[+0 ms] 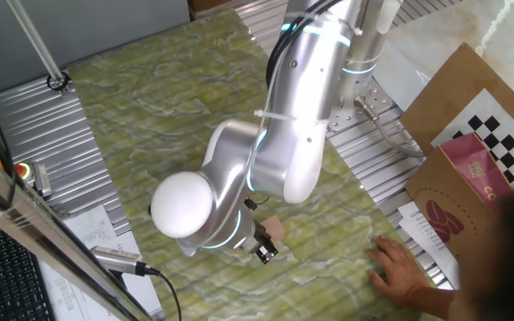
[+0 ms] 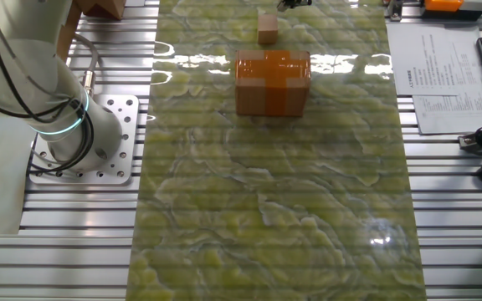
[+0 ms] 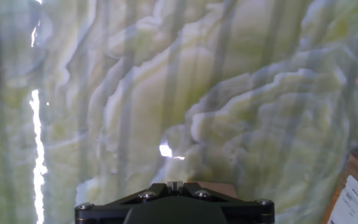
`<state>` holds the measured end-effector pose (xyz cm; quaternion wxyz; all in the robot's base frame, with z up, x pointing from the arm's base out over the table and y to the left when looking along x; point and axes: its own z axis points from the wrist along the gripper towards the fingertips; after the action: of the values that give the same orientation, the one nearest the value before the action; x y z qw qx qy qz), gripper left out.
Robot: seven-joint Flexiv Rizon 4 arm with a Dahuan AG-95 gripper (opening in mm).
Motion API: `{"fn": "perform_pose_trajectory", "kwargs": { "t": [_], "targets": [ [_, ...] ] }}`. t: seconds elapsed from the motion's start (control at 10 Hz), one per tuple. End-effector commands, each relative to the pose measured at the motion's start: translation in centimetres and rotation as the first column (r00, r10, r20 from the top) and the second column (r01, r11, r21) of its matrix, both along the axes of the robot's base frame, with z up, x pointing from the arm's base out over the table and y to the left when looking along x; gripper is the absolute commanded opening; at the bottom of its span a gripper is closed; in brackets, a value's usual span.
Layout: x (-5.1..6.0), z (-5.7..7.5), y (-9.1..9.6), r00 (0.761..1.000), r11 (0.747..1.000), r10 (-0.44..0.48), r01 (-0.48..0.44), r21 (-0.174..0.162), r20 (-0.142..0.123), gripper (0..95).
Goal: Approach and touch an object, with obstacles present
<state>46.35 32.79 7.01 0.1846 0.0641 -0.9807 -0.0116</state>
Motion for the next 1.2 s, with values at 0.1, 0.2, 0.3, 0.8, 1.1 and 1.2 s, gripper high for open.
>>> {"fn": "perform_pose_trajectory", "kwargs": {
  "t": [0.1,0.2,0.3,0.8,1.1,1.2],
  "targets": [
    [0.3,0.9,-0.4,0.997,1.0,-0.002,0.002,0.002,0.078,0.0],
    [0.5,1.5,-0.7,0.993,1.0,0.0,0.0,0.003,0.122,0.0],
    [0.9,2.2,-1.4,0.985,1.0,0.005,-0.007,0.012,0.175,0.0],
    [3.5,5.4,-4.7,0.978,0.998,0.04,-0.047,0.03,0.205,0.0],
    [5.2,7.4,-7.2,0.976,0.997,0.052,-0.061,0.038,0.211,0.0],
    [5.9,8.4,-8.4,0.975,0.997,0.059,-0.07,0.045,0.214,0.0]
  ]
}}
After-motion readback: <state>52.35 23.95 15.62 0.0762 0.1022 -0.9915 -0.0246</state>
